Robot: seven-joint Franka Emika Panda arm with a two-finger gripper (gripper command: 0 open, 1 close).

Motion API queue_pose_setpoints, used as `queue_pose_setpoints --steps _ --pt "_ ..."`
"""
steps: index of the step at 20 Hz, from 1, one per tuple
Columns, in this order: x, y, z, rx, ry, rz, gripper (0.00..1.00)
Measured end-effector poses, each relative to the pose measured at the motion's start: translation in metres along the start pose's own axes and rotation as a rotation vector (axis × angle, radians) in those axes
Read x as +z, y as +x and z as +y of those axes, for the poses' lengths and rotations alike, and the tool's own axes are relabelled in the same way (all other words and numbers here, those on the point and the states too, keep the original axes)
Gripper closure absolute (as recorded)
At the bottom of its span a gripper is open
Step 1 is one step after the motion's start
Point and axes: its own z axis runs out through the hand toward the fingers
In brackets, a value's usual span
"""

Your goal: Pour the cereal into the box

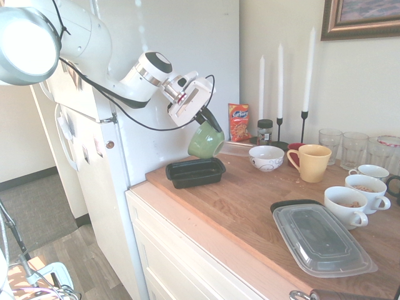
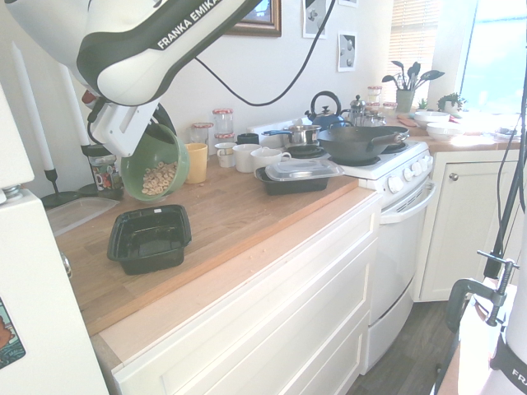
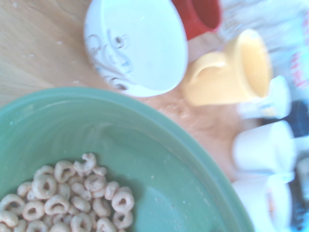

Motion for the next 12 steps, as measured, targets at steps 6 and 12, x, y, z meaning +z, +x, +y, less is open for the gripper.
queue_pose_setpoints --steps 6,12 --pt "0.0 -0.018 -0.01 -0.067 -0.05 0.126 1.0" --pt "-0.009 -0.038 -0.023 -0.138 -0.07 0.237 1.0"
